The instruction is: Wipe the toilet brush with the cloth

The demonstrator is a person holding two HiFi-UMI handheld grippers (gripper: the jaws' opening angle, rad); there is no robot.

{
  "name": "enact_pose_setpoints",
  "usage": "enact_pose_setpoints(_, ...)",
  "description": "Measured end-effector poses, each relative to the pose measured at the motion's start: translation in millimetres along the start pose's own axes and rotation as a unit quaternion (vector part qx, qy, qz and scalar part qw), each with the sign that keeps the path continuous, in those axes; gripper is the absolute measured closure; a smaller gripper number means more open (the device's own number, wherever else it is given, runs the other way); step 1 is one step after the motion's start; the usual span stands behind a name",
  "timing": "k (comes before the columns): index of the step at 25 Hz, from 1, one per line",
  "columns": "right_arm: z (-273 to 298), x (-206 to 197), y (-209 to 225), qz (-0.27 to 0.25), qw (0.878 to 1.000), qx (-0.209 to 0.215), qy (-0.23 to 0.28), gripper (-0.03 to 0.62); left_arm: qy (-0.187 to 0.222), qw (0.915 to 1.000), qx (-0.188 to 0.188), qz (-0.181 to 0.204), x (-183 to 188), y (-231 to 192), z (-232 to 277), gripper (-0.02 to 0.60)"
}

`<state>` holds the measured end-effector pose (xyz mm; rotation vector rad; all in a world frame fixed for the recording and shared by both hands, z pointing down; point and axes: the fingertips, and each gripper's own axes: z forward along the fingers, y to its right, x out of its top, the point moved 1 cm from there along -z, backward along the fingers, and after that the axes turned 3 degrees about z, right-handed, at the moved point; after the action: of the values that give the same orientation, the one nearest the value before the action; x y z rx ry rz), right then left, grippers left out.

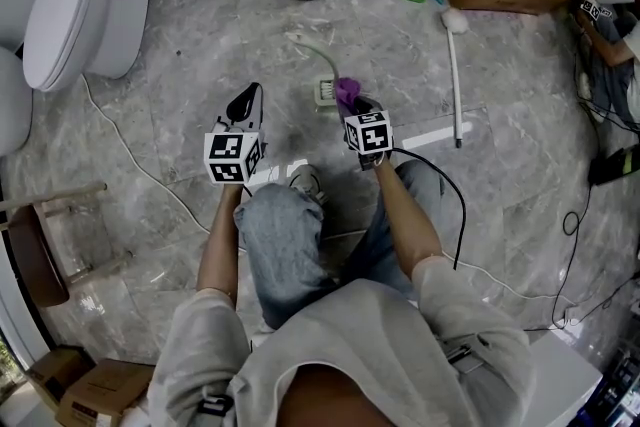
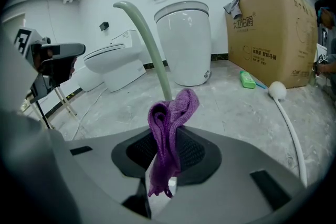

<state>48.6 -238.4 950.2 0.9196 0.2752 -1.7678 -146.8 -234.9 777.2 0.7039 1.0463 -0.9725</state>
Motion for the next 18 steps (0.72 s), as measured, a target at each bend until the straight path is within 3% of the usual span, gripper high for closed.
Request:
enact_pose_setpoints(7,-2.0,-4.3,-7.8,-0.017,1.000,0.003,-0.004,0.487,0.002,1.0000,0.004,0.005,2.4,-1.3,-8.5,0.560)
enact_pose_setpoints(12,-34.7,47.3,-17.6,-0.052,0.996,0.001,0.074,0.487,0.004,1.0000,0.008,0.004,3.8,-2.8,-10.4,0.560)
enact_pose_setpoints(18,-85.9,122.9,-48.6,-0.108,0.979,0.013,0.173,0.487,0.007,0.9999,0.005,0.006,5.4,6.7,-14.1,0.560)
